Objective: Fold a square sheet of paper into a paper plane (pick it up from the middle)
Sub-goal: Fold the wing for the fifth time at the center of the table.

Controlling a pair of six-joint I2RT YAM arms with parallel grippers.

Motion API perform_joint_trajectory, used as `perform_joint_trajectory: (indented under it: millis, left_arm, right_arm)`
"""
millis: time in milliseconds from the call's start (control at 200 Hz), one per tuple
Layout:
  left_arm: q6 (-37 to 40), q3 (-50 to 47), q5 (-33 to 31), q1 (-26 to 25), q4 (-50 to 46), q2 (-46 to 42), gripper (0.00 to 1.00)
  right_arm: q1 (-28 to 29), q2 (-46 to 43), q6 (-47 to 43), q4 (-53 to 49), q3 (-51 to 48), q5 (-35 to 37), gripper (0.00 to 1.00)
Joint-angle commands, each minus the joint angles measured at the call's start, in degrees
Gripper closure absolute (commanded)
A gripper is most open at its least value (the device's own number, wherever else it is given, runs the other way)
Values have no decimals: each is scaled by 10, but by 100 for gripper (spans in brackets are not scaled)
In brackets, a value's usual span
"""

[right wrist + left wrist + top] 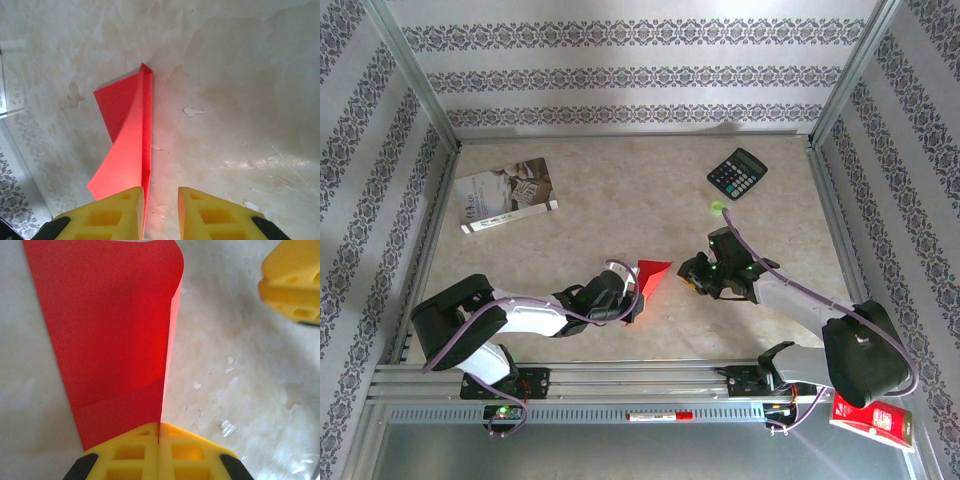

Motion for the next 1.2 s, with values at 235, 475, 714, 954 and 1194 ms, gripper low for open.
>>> perform_joint_trajectory:
  millis: [235,475,714,954,1194]
  left_arm:
    - [-109,-24,49,20,119,17,100]
    - [-155,-37,67,29,175,49,100]
    - [-203,-55,91,43,254,92,100]
    - [-222,-63,104,56,280,108,100]
    - [-216,-50,118,62,245,89,100]
  right_arm:
    - [14,32,-28,12,27,-25,76]
    - [26,49,-38,12,39,-29,77]
    - [36,64,-45,18,46,-33,77]
    - [44,73,-50,22,50,-38,77]
    - [50,86,-64,18,60,-43,78]
